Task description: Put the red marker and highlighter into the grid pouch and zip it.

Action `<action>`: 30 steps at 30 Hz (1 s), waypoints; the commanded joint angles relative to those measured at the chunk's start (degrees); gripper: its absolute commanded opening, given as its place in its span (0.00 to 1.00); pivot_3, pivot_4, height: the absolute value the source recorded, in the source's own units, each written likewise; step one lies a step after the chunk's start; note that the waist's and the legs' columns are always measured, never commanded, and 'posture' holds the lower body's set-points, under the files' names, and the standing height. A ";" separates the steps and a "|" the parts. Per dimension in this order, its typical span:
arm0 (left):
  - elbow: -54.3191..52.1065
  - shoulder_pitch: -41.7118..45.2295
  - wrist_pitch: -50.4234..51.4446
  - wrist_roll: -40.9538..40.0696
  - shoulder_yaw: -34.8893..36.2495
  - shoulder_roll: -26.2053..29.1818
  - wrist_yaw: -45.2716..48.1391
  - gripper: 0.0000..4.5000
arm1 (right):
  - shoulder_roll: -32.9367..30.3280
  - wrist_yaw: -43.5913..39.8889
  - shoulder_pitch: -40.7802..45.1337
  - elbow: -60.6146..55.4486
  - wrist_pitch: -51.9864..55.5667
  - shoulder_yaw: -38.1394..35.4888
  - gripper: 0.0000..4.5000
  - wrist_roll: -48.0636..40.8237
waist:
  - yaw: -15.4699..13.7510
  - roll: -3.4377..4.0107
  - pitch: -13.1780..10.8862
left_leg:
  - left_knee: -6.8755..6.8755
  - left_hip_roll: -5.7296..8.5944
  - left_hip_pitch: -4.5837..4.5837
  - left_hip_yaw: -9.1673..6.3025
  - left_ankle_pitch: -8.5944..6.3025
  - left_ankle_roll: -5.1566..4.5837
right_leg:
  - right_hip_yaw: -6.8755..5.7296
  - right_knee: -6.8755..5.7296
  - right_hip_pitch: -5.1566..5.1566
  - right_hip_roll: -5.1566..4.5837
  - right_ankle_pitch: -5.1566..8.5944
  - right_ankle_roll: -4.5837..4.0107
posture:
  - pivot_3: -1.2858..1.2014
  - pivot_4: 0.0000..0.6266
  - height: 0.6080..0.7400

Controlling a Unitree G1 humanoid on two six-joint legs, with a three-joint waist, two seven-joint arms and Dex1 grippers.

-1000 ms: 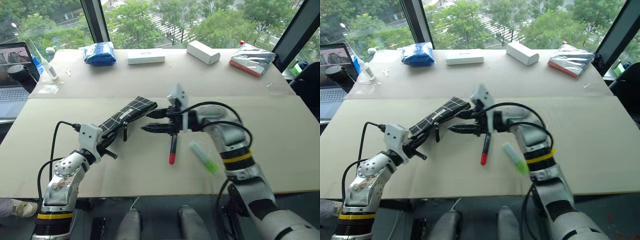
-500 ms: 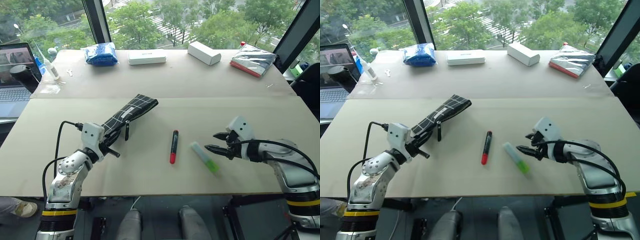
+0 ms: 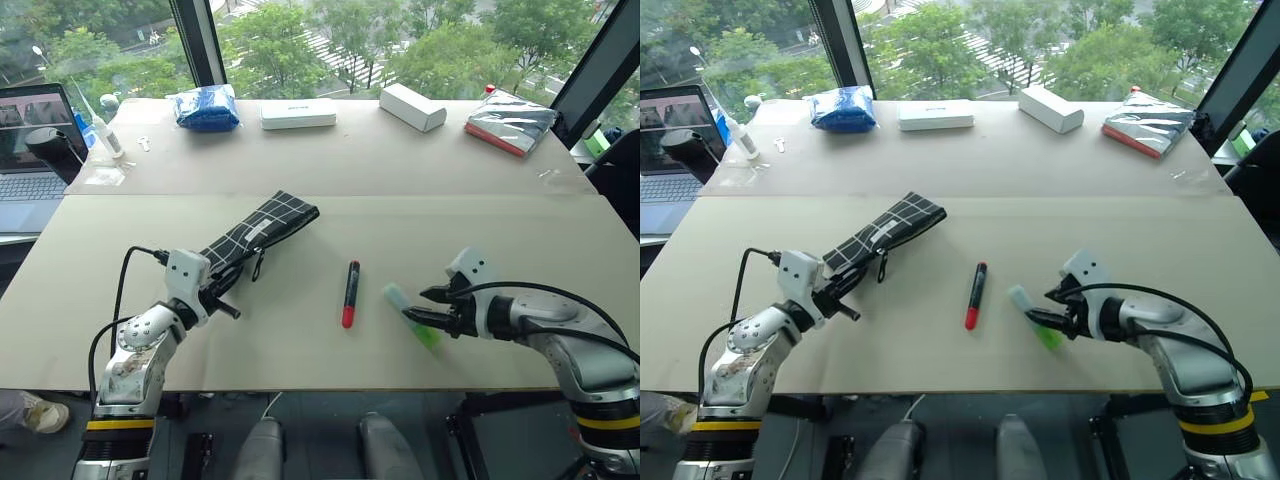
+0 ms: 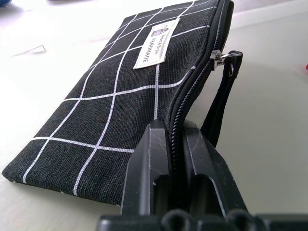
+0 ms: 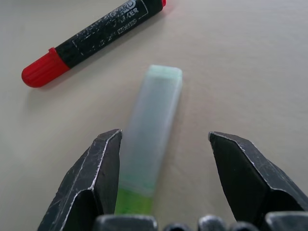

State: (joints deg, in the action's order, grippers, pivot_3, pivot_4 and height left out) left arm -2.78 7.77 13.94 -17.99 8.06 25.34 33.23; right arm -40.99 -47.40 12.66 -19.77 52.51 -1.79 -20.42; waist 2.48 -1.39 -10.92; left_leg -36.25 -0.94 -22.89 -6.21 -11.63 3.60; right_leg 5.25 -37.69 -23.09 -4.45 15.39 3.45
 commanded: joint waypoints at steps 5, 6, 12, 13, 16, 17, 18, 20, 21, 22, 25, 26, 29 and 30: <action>0.82 0.11 -2.33 -0.08 0.95 -0.06 0.07 0.00 | -2.93 1.54 -2.78 -4.16 -2.03 4.62 0.71 2.23 | -0.05 -0.03 0.02 | -0.01 0.00 0.00 0.00 0.00 0.00 | -0.01 0.01 0.02 0.00 0.00 0.01 | 0.52 0.24 1.00; 0.78 0.19 -2.25 -0.11 0.98 -0.02 -0.01 0.00 | -3.50 2.02 -3.16 -4.00 -2.78 5.90 0.71 3.48 | -0.04 -0.06 0.04 | -0.02 -0.01 0.01 0.00 0.00 0.00 | -0.01 0.02 0.03 0.00 0.00 0.01 | 0.52 0.24 1.00; -0.38 0.49 -1.22 -0.28 1.08 0.26 -0.53 0.00 | -4.70 4.95 -2.64 -0.03 -6.95 10.45 0.60 9.59 | -0.03 -0.52 0.33 | -0.01 -0.03 0.14 0.00 0.00 0.00 | -0.04 0.05 0.17 0.01 0.01 0.01 | 0.52 0.24 1.00; -0.55 0.55 -1.08 -0.30 1.08 0.30 -0.59 0.00 | -4.56 5.44 -2.24 0.90 -7.45 10.66 0.55 10.27 | -0.03 -0.58 0.36 | -0.01 -0.03 0.26 -0.01 0.00 0.00 | -0.05 0.10 0.33 0.01 0.01 0.02 | 0.52 0.24 1.00; -1.42 0.80 -0.33 -0.64 1.21 0.43 -0.91 0.00 | -4.67 5.24 -1.41 2.45 -9.29 11.03 0.32 10.80 | -0.02 -0.66 0.42 | 0.05 -0.07 0.74 0.00 -0.01 0.00 | -0.07 0.51 0.98 0.02 0.23 0.41 | 0.52 0.24 1.00; -2.03 0.90 0.10 -0.98 1.35 0.46 -1.00 0.00 | -4.66 4.94 -1.11 2.84 -9.93 11.09 0.26 10.79 | -0.04 -0.70 0.45 | 0.04 -0.06 0.71 0.00 -0.01 0.00 | -0.06 0.59 0.98 0.02 0.21 0.43 | 0.52 0.24 1.00; -2.79 1.02 0.68 -1.62 1.64 0.40 -1.05 0.00 | -4.73 4.67 -0.73 3.33 -10.66 11.29 0.23 10.94 | -0.09 -0.74 0.47 | 0.00 -0.05 0.68 0.00 0.00 0.01 | -0.04 0.60 0.99 0.02 0.19 0.46 | 0.52 0.24 1.00; -4.35 1.02 2.32 -3.00 2.25 0.42 -1.00 0.00 | -4.61 4.52 0.54 5.04 -12.03 11.78 0.23 11.57 | -0.16 -0.81 0.51 | -0.06 -0.05 0.65 0.00 0.00 0.01 | -0.03 0.60 1.00 0.02 0.16 0.49 | 0.52 0.24 1.00; -4.90 0.95 3.05 -3.45 2.44 0.45 -0.92 0.00 | -4.55 4.46 1.03 5.75 -12.58 11.98 0.23 11.79 | -0.14 -0.81 0.51 | -0.06 -0.05 0.65 0.00 0.00 0.01 | -0.04 0.60 1.00 0.02 0.16 0.49 | 0.52 0.24 1.00; -5.56 0.69 3.75 -3.83 2.49 0.66 -0.69 0.00 | -3.84 5.19 2.22 7.29 -13.33 11.96 0.23 12.22 | -0.11 -0.81 0.51 | -0.05 -0.06 0.65 0.00 0.00 0.01 | -0.03 0.60 1.00 0.02 0.16 0.49 | 0.52 0.24 1.00; -7.02 0.03 5.21 -4.24 2.59 1.08 -0.39 0.00 | -1.42 5.89 6.09 10.86 -17.58 11.33 0.23 12.56 | 0.02 -0.83 0.52 | -0.05 -0.06 0.65 0.00 0.00 0.01 | -0.02 0.60 0.99 0.03 0.15 0.48 | 0.52 0.24 1.00; -7.31 -0.06 5.59 -4.27 2.62 1.13 -0.40 0.00 | -0.58 6.07 7.61 12.09 -20.28 10.90 0.23 12.84 | 0.03 -0.83 0.52 | -0.05 -0.06 0.64 0.00 0.00 0.01 | -0.02 0.60 0.97 0.04 0.14 0.47 | 0.52 0.24 1.00; -8.24 -0.21 6.56 -4.33 2.61 1.14 -0.45 0.00 | 2.90 5.25 15.15 15.50 -32.36 9.22 0.23 12.69 | 0.30 -0.66 0.41 | -0.03 -0.06 0.58 0.00 0.00 0.01 | 0.01 0.59 0.87 0.04 0.13 0.46 | 0.52 0.24 1.00; -8.44 -0.20 6.78 -4.34 2.53 1.12 -0.49 0.00 | 3.96 4.41 17.56 16.53 -34.49 9.31 0.23 12.42 | 0.43 -0.58 0.36 | -0.03 -0.06 0.55 0.01 0.00 0.00 | 0.02 0.60 0.82 0.04 0.13 0.46 | 0.52 0.24 1.00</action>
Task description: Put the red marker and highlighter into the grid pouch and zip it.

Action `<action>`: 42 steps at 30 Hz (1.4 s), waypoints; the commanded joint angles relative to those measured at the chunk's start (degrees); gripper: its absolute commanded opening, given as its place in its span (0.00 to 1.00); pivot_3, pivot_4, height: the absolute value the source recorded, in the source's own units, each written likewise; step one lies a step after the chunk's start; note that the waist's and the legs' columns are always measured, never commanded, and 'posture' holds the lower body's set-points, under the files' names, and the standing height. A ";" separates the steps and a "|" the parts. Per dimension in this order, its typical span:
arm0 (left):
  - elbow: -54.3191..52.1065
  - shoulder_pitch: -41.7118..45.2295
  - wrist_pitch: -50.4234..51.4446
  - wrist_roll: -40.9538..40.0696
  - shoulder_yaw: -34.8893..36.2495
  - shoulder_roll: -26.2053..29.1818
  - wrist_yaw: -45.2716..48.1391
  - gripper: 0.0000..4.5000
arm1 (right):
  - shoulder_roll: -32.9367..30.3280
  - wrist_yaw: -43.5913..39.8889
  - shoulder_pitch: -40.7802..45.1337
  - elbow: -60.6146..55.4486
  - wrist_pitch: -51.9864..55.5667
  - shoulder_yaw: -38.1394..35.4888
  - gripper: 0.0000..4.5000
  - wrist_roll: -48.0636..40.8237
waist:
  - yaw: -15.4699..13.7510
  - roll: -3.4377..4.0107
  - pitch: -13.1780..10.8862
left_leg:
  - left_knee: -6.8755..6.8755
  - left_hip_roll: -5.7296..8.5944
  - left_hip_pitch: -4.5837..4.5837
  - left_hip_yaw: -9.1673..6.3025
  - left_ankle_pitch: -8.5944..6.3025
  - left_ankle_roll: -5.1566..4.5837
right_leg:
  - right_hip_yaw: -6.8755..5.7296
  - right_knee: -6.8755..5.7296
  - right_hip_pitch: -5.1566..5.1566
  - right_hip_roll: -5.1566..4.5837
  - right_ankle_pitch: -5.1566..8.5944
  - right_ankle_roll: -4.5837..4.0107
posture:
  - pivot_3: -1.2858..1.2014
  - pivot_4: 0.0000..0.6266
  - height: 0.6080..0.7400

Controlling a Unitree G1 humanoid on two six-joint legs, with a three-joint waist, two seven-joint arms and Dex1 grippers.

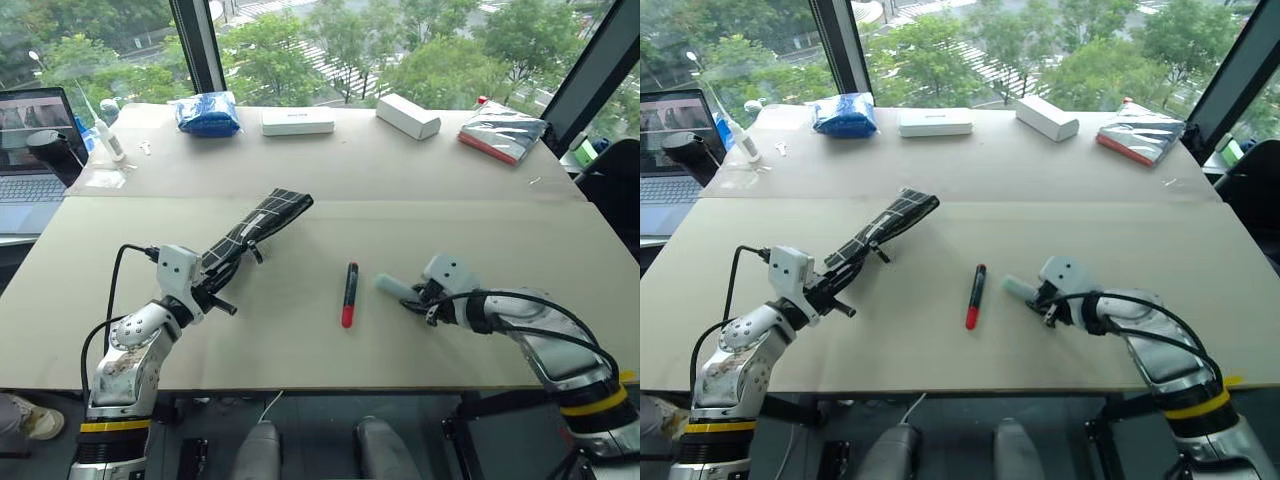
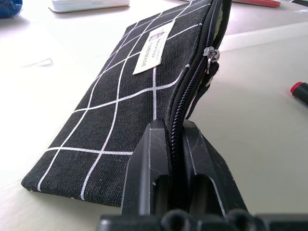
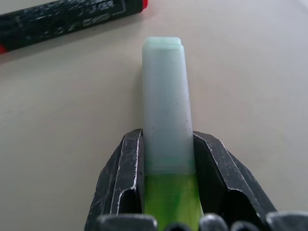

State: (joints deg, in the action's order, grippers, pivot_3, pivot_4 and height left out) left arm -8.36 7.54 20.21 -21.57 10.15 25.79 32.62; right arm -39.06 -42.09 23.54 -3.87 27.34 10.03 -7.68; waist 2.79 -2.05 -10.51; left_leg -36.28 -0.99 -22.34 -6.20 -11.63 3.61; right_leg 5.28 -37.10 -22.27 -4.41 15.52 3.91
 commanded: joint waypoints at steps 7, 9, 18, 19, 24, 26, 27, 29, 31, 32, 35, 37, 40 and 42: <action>-3.61 0.47 1.45 -0.61 -0.05 0.24 -0.29 0.00 | 6.05 -5.31 17.21 10.08 -22.12 5.29 0.23 6.96 | -0.44 0.16 -0.11 | 0.23 0.02 -0.05 0.00 0.00 0.00 | -0.04 0.09 -0.05 -0.04 -0.22 -0.37 | 0.52 0.24 1.00; -3.84 0.54 1.52 -0.61 -0.16 0.08 -0.45 0.00 | 7.66 -5.64 19.27 13.16 -25.41 7.64 0.23 9.58 | -0.26 0.17 -0.11 | 0.24 0.04 -0.10 0.00 -0.01 0.00 | -0.02 0.13 -0.09 -0.06 -0.23 -0.37 | 0.52 0.24 1.00; -5.19 -0.14 1.55 0.38 -1.32 0.54 -0.27 0.00 | 13.60 -5.06 25.50 24.69 -32.32 9.89 0.23 14.28 | -0.17 0.18 -0.12 | 0.30 0.01 -0.09 0.00 -0.01 0.00 | -0.03 0.08 -0.18 -0.03 -0.24 -0.41 | 0.52 0.24 1.00; -5.23 -0.35 1.41 0.72 -1.49 0.88 -0.13 0.00 | 13.74 -5.65 25.61 24.72 -32.40 9.54 0.23 13.87 | -0.19 0.18 -0.12 | 0.31 0.01 -0.09 0.00 -0.01 0.00 | -0.04 0.08 -0.18 -0.04 -0.24 -0.41 | 0.52 0.24 1.00; -4.36 -0.98 0.40 1.35 -1.46 1.56 0.55 0.00 | 13.43 -6.81 25.43 25.36 -33.32 8.63 0.23 13.52 | -0.17 0.20 -0.13 | 0.31 0.01 -0.10 0.00 -0.01 0.00 | -0.04 0.07 -0.18 -0.04 -0.25 -0.41 | 0.52 0.24 1.00; -3.99 -1.06 -0.02 1.70 -1.65 1.90 0.98 0.00 | 13.58 -6.64 25.38 26.05 -33.55 8.70 0.23 13.89 | -0.14 0.20 -0.13 | 0.31 0.01 -0.09 0.00 -0.01 0.00 | -0.04 0.06 -0.18 -0.04 -0.25 -0.42 | 0.52 0.24 1.00; -3.90 -1.08 -0.14 1.74 -1.68 1.97 1.10 0.00 | 13.69 -6.51 25.44 26.44 -33.66 8.76 0.23 14.08 | -0.14 0.20 -0.13 | 0.31 0.01 -0.08 0.00 -0.01 0.00 | -0.04 0.06 -0.18 -0.04 -0.25 -0.42 | 0.52 0.24 1.00; -3.75 -1.08 -0.39 1.84 -1.76 2.08 1.43 0.00 | 13.96 -6.07 25.68 27.40 -34.01 9.06 0.23 14.75 | -0.14 0.20 -0.13 | 0.32 0.01 -0.08 0.00 -0.01 0.00 | -0.03 0.06 -0.18 -0.04 -0.25 -0.42 | 0.52 0.24 1.00; -3.64 -1.15 -0.76 2.27 -2.15 2.34 1.89 0.00 | 14.26 -5.60 26.02 28.34 -34.21 9.30 0.23 15.30 | -0.14 0.20 -0.13 | 0.32 0.01 -0.09 0.00 -0.01 0.00 | -0.03 0.06 -0.18 -0.04 -0.25 -0.42 | 0.52 0.24 1.00; -3.61 -1.31 -1.06 2.73 -2.51 2.57 2.21 0.00 | 14.50 -5.29 26.27 28.90 -34.18 9.37 0.23 15.64 | -0.13 0.20 -0.13 | 0.31 0.01 -0.09 0.00 -0.01 0.00 | -0.03 0.06 -0.18 -0.04 -0.25 -0.42 | 0.52 0.24 1.00; -3.54 -2.45 -2.83 5.28 -4.48 3.92 3.65 0.00 | 15.14 -5.17 26.83 30.18 -34.77 9.75 0.23 16.54 | -0.10 0.21 -0.13 | 0.33 0.01 -0.08 0.00 -0.01 0.00 | -0.03 0.06 -0.19 -0.03 -0.25 -0.42 | 0.52 0.24 1.00; -3.40 -3.10 -3.84 6.11 -5.15 4.38 4.22 0.00 | 15.51 -5.55 26.74 30.24 -35.04 9.94 0.23 16.69 | -0.08 0.21 -0.14 | 0.36 0.01 -0.08 0.00 -0.01 0.00 | -0.03 0.06 -0.21 -0.03 -0.25 -0.42 | 0.52 0.24 1.00; -3.29 -3.27 -4.03 5.57 -4.69 4.13 4.14 0.00 | 15.91 -5.67 26.48 30.29 -35.45 10.41 0.23 17.42 | -0.07 0.23 -0.14 | 0.37 0.01 -0.09 0.00 -0.01 0.00 | -0.03 0.06 -0.22 -0.03 -0.25 -0.42 | 0.52 0.24 1.00; -3.23 -3.45 -4.27 5.58 -4.53 4.30 4.36 0.00 | 16.27 -5.48 26.30 30.12 -35.94 10.97 0.23 18.26 | -0.06 0.23 -0.15 | 0.37 0.01 -0.09 0.00 -0.01 0.00 | -0.03 0.04 -0.22 -0.03 -0.25 -0.42 | 0.52 0.24 1.00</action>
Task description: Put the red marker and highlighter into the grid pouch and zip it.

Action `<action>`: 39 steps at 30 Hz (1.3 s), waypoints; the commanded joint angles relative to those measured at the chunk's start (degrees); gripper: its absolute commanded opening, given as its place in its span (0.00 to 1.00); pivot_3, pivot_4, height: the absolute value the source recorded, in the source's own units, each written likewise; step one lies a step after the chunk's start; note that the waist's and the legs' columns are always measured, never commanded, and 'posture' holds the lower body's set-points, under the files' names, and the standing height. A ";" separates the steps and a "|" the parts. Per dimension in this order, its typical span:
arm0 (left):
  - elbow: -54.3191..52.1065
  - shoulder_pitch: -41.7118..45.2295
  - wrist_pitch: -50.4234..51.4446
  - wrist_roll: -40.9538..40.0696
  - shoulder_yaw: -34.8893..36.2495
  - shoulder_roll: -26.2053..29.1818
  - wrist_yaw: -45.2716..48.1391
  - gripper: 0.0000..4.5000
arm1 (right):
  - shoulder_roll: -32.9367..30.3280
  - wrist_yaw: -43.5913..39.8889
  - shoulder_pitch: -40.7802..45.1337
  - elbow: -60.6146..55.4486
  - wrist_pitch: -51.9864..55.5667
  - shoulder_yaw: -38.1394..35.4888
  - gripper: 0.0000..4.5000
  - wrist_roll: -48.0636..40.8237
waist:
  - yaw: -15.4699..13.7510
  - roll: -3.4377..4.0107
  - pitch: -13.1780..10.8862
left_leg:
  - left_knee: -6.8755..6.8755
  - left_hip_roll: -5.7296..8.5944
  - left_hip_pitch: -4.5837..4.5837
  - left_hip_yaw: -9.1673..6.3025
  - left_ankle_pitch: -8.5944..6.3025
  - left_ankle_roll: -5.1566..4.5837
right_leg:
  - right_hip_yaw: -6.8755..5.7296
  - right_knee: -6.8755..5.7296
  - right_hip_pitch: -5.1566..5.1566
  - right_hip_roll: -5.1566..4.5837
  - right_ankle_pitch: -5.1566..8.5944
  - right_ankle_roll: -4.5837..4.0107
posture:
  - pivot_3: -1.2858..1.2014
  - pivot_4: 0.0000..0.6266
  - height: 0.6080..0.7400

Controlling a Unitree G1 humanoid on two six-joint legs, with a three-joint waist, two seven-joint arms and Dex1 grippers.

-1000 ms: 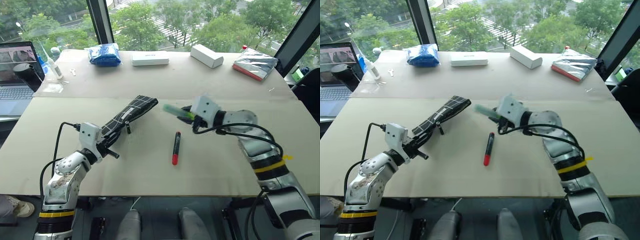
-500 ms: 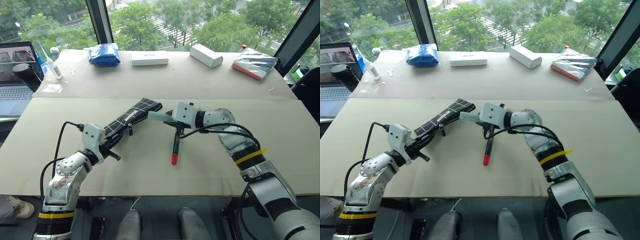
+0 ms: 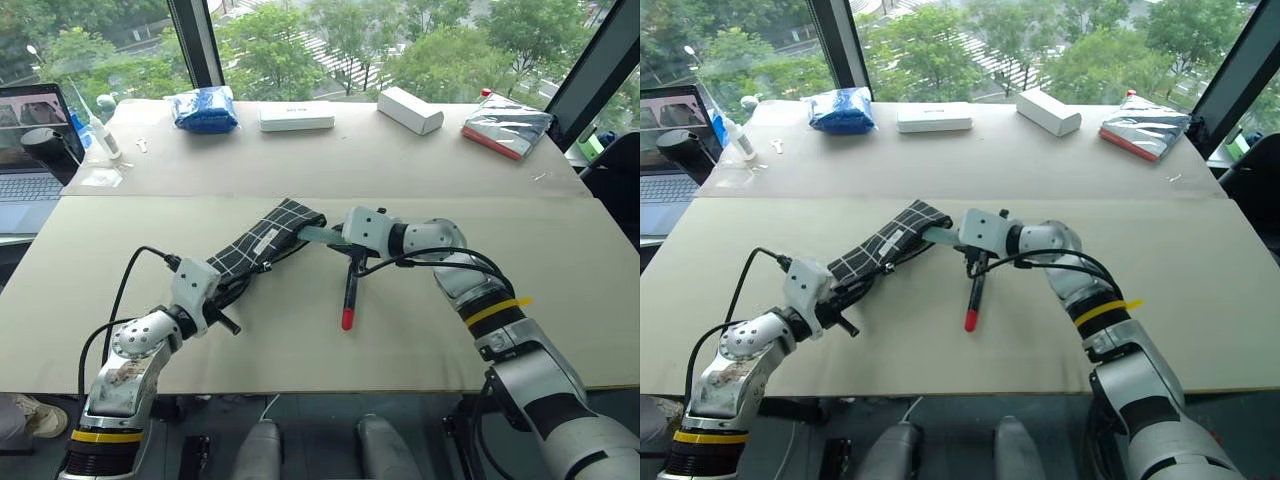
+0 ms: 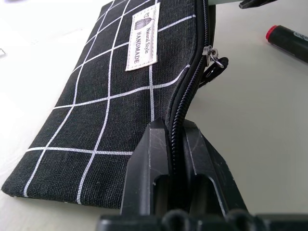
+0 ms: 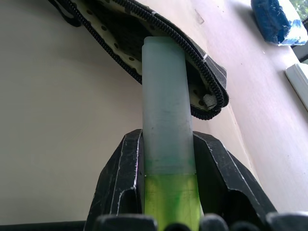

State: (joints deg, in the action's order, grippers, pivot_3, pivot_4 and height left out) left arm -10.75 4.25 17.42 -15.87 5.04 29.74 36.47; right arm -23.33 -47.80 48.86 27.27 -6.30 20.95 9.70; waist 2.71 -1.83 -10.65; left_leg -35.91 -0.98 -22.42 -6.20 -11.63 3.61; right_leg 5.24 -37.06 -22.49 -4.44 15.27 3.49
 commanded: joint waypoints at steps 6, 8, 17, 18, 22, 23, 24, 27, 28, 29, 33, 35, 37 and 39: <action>-0.79 -0.14 -1.29 -0.39 0.99 0.59 0.94 0.00 | 2.89 3.01 -1.01 -4.31 -5.11 5.33 0.23 7.72 | 0.07 0.01 0.00 | 0.01 -0.01 0.00 0.00 0.00 0.00 | 0.00 -0.02 -0.02 0.00 0.00 0.00 | 0.52 0.24 1.00; -0.79 0.22 -0.89 -0.70 1.18 0.54 0.99 0.00 | 3.92 5.11 -1.59 -5.12 -6.03 7.30 0.23 10.95 | 0.09 0.01 0.00 | 0.01 -0.01 0.00 0.00 0.00 0.00 | 0.00 -0.04 -0.06 0.01 0.00 0.00 | 0.52 0.24 1.00; -1.32 0.74 0.82 -2.53 2.72 0.13 0.86 0.00 | 4.31 16.59 0.91 -2.51 -14.03 10.98 0.23 22.54 | 0.03 0.01 -0.01 | 0.00 0.00 -0.01 0.00 0.00 0.00 | 0.00 -0.05 -0.08 0.00 -0.01 -0.01 | 0.52 0.24 1.00; -1.35 0.86 0.99 -2.80 2.91 0.04 0.77 0.00 | 4.22 18.12 1.33 -1.83 -15.61 11.24 0.23 23.65 | 0.05 0.01 -0.01 | 0.00 -0.01 -0.01 0.00 0.00 0.00 | 0.00 -0.05 -0.08 0.00 0.00 -0.01 | 0.52 0.24 1.00; -1.45 1.60 2.15 -4.48 3.86 -0.24 0.41 0.00 | 5.27 22.07 3.31 0.35 -20.56 11.14 0.23 24.48 | 0.18 0.01 -0.01 | 0.02 -0.01 -0.01 0.00 0.00 0.00 | 0.00 -0.05 -0.09 0.01 -0.01 -0.01 | 0.52 0.24 1.00; -1.46 1.71 2.37 -4.66 4.00 -0.28 0.40 0.00 | 5.52 22.65 3.80 0.95 -21.49 11.12 0.23 24.46 | 0.24 0.01 -0.01 | 0.02 -0.01 -0.02 0.00 0.00 0.00 | 0.01 -0.05 -0.10 0.01 -0.01 -0.01 | 0.52 0.24 1.00; -1.49 1.73 2.48 -4.76 4.09 -0.26 0.44 0.00 | 5.57 24.02 4.63 1.64 -23.11 11.33 0.23 25.15 | 0.28 0.01 -0.01 | 0.02 -0.01 -0.01 0.00 0.00 0.00 | 0.01 -0.06 -0.09 0.01 -0.01 -0.01 | 0.52 0.24 1.00; -1.60 1.94 2.90 -5.46 4.39 -0.34 0.35 0.00 | 5.62 28.47 7.18 4.61 -27.76 11.73 0.23 27.23 | 0.38 0.01 -0.01 | 0.02 -0.01 -0.01 0.00 0.00 0.00 | 0.01 -0.06 -0.10 0.00 -0.01 -0.01 | 0.52 0.24 1.00; -1.69 1.97 3.04 -5.74 4.49 -0.37 0.34 0.00 | 5.54 29.14 7.86 5.76 -28.40 12.03 0.23 27.91 | 0.39 0.01 -0.01 | 0.02 -0.01 -0.01 0.00 0.00 0.00 | 0.01 -0.06 -0.10 0.00 -0.01 -0.01 | 0.52 0.24 1.00; -1.78 1.99 3.14 -5.88 4.52 -0.36 0.32 0.00 | 5.32 30.08 8.63 7.12 -29.28 12.36 0.23 28.86 | 0.45 0.01 -0.01 | 0.02 -0.01 -0.01 0.00 0.00 0.00 | 0.01 -0.06 -0.10 0.00 -0.01 -0.01 | 0.52 0.24 1.00; -2.29 2.04 3.59 -6.26 4.56 -0.28 0.28 0.00 | 3.81 34.78 13.63 14.97 -31.01 12.70 0.23 32.59 | 0.78 0.02 -0.01 | 0.03 -0.01 -0.01 0.00 0.00 0.00 | 0.01 -0.06 -0.10 0.00 -0.01 -0.02 | 0.52 0.24 1.00; -2.52 1.91 3.83 -6.45 4.63 -0.17 0.32 0.00 | 3.16 36.51 15.76 18.11 -31.98 12.88 0.23 33.65 | 0.82 0.02 -0.01 | 0.05 0.00 -0.02 0.00 0.00 0.00 | 0.02 -0.06 -0.13 0.00 -0.02 -0.03 | 0.52 0.24 1.00; -2.69 1.85 4.15 -6.58 4.71 -0.04 0.38 0.00 | 2.43 38.03 17.56 20.51 -33.01 13.38 0.23 34.83 | 0.97 0.03 -0.02 | 0.05 0.00 -0.03 0.00 0.00 0.00 | 0.03 -0.06 -0.15 0.00 -0.02 -0.03 | 0.52 0.24 1.00; -2.78 1.83 4.37 -6.69 4.73 0.11 0.42 0.00 | 1.97 38.89 18.69 22.43 -33.97 13.81 0.23 35.59 | 1.14 0.03 -0.02 | 0.07 0.00 -0.03 0.00 0.00 0.00 | 0.03 -0.06 -0.16 0.00 -0.02 -0.03 | 0.52 0.24 1.00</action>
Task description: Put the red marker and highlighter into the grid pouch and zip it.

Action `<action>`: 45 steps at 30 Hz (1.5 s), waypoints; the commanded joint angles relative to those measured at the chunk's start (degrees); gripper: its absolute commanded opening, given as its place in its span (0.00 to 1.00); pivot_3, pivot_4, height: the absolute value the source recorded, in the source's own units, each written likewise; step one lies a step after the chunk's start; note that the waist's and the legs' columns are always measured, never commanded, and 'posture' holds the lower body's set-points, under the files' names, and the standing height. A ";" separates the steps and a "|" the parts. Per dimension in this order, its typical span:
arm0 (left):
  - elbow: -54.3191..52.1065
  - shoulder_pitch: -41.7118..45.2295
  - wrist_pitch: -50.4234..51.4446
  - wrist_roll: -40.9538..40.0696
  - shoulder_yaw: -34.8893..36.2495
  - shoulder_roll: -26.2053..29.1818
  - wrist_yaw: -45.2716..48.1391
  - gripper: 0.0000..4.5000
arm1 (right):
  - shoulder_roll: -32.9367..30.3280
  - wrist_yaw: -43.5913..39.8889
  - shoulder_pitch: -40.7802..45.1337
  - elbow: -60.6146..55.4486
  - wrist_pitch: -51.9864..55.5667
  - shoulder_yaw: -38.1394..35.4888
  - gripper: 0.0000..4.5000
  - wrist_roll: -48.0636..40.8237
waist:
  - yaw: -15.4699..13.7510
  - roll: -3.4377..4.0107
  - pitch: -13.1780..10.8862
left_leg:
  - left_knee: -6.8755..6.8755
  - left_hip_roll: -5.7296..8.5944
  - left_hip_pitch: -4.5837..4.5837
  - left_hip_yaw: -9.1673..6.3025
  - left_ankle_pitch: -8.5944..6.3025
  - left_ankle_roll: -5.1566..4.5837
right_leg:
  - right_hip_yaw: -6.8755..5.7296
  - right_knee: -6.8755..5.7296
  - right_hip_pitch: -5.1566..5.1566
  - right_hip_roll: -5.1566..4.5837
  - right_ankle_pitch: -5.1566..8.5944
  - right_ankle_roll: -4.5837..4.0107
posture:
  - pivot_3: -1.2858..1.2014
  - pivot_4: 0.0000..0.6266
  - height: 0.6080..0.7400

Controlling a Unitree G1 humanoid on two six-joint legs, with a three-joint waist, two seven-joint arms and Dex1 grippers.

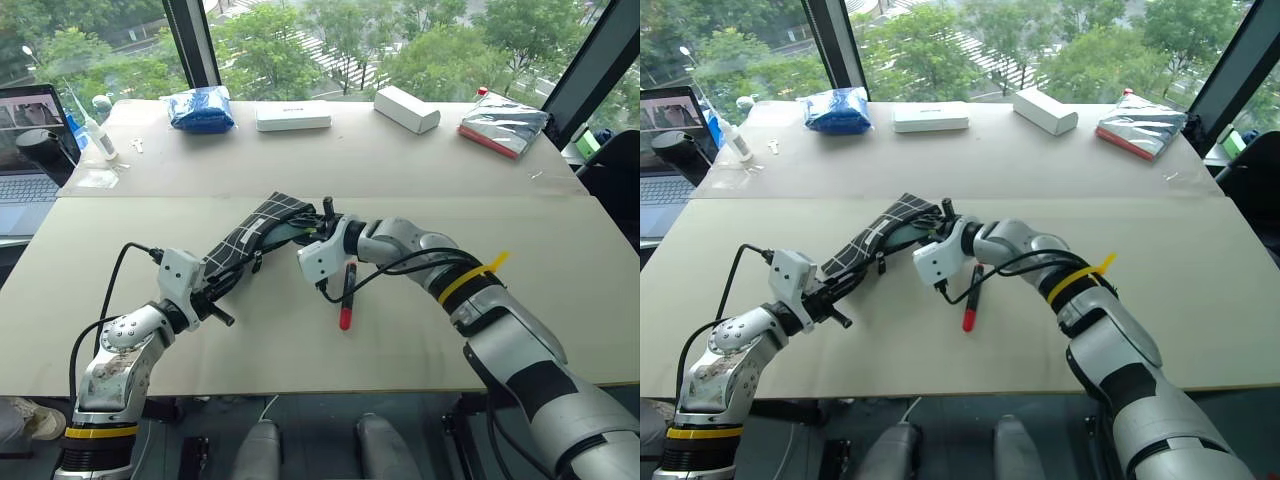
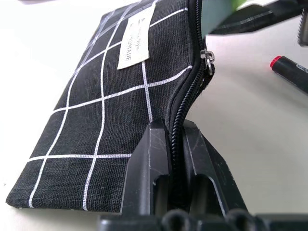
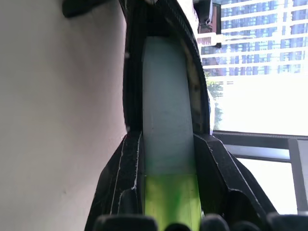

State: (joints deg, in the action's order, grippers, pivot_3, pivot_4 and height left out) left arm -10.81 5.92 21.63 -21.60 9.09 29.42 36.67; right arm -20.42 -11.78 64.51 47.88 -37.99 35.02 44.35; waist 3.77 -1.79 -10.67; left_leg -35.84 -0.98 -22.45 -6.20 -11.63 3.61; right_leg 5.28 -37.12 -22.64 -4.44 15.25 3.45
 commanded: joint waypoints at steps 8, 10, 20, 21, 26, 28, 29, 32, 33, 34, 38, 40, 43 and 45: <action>-3.55 0.79 1.57 -1.18 0.02 0.28 0.00 0.00 | 0.32 2.29 1.80 1.85 -5.27 0.80 0.23 0.97 | 0.40 0.00 0.00 | 0.05 -0.01 0.00 0.00 0.00 0.00 | 0.02 -0.02 -0.04 0.01 0.00 0.00 | 0.52 0.24 1.00; -3.78 0.74 1.80 -1.26 -0.03 0.36 0.09 0.00 | 0.74 0.88 0.78 1.13 -5.98 0.60 0.23 -0.12 | 0.39 0.00 0.00 | 0.05 -0.01 0.00 0.00 0.00 0.00 | 0.02 -0.03 -0.05 0.01 0.00 -0.01 | 0.52 0.24 1.00; -3.78 1.28 2.42 -0.98 -0.93 1.08 1.01 0.00 | 4.23 -21.82 -5.50 -4.54 4.51 -8.73 0.23 -22.54 | 0.35 0.01 0.00 | -0.01 -0.01 0.04 -0.01 0.00 0.00 | 0.01 -0.05 0.03 0.01 -0.01 -0.02 | 0.52 0.24 1.00; -3.84 1.54 2.57 -1.04 -1.20 0.97 1.01 0.00 | 5.03 -22.73 -5.63 -4.77 7.79 -9.67 0.23 -23.56 | 0.36 0.01 0.00 | 0.00 -0.03 0.05 -0.01 0.00 0.00 | 0.01 -0.06 0.04 0.03 -0.01 -0.02 | 0.52 0.24 1.00; -3.92 1.90 2.80 -1.17 -1.69 0.88 1.03 0.00 | 7.59 -27.27 -7.19 -7.87 19.43 -12.49 0.23 -27.45 | 0.29 0.01 -0.01 | 0.01 -0.02 0.04 -0.01 0.00 0.00 | 0.01 -0.07 0.02 0.02 -0.01 -0.02 | 0.52 0.24 1.00; -3.84 1.88 2.75 -1.22 -1.75 0.88 1.10 0.00 | 8.47 -28.26 -7.65 -9.03 23.01 -13.26 0.23 -28.51 | 0.28 0.02 -0.01 | 0.01 -0.02 0.03 -0.01 0.00 0.00 | 0.00 -0.07 0.01 0.02 -0.01 -0.02 | 0.52 0.24 1.00; -3.71 1.95 2.72 -1.23 -1.85 0.87 1.20 0.00 | 8.90 -28.40 -7.70 -9.38 24.17 -13.34 0.23 -28.46 | 0.29 0.02 -0.01 | 0.01 -0.02 0.03 -0.01 0.00 0.00 | 0.00 -0.07 0.01 0.02 -0.01 -0.02 | 0.52 0.24 1.00; -3.44 2.18 2.69 -1.23 -2.08 0.81 1.35 0.00 | 9.44 -28.84 -7.79 -10.16 26.39 -13.21 0.23 -28.45 | 0.29 0.02 -0.01 | 0.01 -0.02 0.03 -0.01 0.00 0.00 | 0.00 -0.08 0.00 0.03 -0.01 -0.02 | 0.52 0.24 1.00; -3.35 2.27 2.68 -1.22 -2.14 0.79 1.36 0.00 | 9.48 -28.93 -7.77 -10.27 26.70 -13.19 0.23 -28.50 | 0.28 0.02 -0.01 | 0.01 -0.02 0.03 -0.01 0.00 0.00 | 0.00 -0.08 0.00 0.02 -0.01 -0.02 | 0.52 0.24 1.00; -3.23 2.35 2.65 -1.19 -2.23 0.78 1.38 0.00 | 9.48 -28.87 -7.42 -10.08 27.33 -13.12 0.23 -28.28 | 0.29 0.02 -0.01 | 0.01 -0.02 0.03 -0.01 0.00 0.00 | 0.00 -0.08 0.00 0.02 -0.01 -0.02 | 0.52 0.24 1.00; -2.83 2.58 2.57 -1.14 -2.64 0.75 1.55 0.00 | 10.08 -30.68 -4.49 -8.39 34.50 -14.72 0.23 -29.84 | 0.29 0.02 -0.01 | 0.00 -0.02 0.02 -0.01 0.00 0.00 | 0.00 -0.08 -0.02 0.02 -0.01 -0.02 | 0.52 0.24 1.00; -2.80 2.49 2.51 -1.11 -2.90 0.75 1.59 0.00 | 10.90 -33.22 -3.86 -9.00 39.09 -16.06 0.23 -32.14 | 0.28 0.02 -0.01 | 0.00 -0.02 0.01 -0.01 0.00 0.00 | 0.00 -0.10 -0.04 0.03 -0.01 -0.02 | 0.52 0.24 1.00; -2.92 2.24 2.41 -0.99 -3.36 0.70 1.62 0.00 | 12.82 -36.64 -3.26 -10.84 45.95 -18.87 0.23 -36.92 | 0.29 0.02 -0.01 | 0.02 -0.03 0.00 -0.01 0.00 0.00 | -0.01 -0.09 -0.05 0.03 -0.01 -0.02 | 0.52 0.24 1.00; -3.02 2.09 2.37 -0.92 -3.57 0.66 1.59 0.00 | 14.28 -39.01 -3.14 -12.29 51.93 -21.38 0.23 -41.16 | 0.30 0.03 -0.01 | 0.02 -0.03 0.01 -0.01 0.00 0.00 | -0.02 -0.09 -0.05 0.03 -0.01 -0.02 | 0.52 0.24 1.00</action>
State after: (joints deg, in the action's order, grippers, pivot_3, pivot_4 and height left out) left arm -12.23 7.55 24.32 -22.14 5.71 29.97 37.52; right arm -7.31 -48.74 59.77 39.15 9.46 16.40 7.63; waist 4.06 -1.77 -10.68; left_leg -35.81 -1.01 -22.46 -6.21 -11.63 3.61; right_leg 5.26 -37.21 -22.71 -4.42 15.24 3.43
